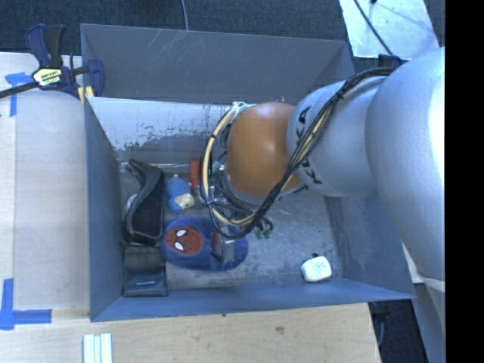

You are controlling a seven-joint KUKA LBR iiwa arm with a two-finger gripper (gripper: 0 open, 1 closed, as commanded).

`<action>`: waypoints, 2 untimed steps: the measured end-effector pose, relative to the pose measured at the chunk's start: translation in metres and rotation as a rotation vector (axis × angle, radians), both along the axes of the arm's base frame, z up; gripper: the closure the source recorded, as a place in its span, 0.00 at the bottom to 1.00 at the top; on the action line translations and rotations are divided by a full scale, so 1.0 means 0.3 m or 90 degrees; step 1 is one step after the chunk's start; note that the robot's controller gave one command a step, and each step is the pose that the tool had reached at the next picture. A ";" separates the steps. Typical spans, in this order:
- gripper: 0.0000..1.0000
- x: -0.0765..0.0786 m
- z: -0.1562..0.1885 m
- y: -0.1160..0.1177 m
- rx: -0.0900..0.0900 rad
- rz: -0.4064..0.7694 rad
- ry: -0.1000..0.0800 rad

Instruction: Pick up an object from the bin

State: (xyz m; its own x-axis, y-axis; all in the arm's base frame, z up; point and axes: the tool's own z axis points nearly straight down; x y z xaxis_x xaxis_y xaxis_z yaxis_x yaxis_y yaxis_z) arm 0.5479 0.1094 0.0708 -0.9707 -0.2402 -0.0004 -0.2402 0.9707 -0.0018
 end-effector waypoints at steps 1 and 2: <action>0.00 -0.162 0.104 0.223 0.002 0.022 0.000; 0.00 -0.164 0.130 0.326 -0.003 0.263 0.002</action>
Offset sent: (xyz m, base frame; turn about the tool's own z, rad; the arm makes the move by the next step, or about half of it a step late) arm -0.0479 0.0636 0.0292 -0.0269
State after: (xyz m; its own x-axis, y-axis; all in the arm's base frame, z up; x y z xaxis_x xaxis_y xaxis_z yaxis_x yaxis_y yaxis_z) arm 0.4985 0.2071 0.1096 -0.7926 -0.6097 0.0041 -0.6097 0.7926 -0.0047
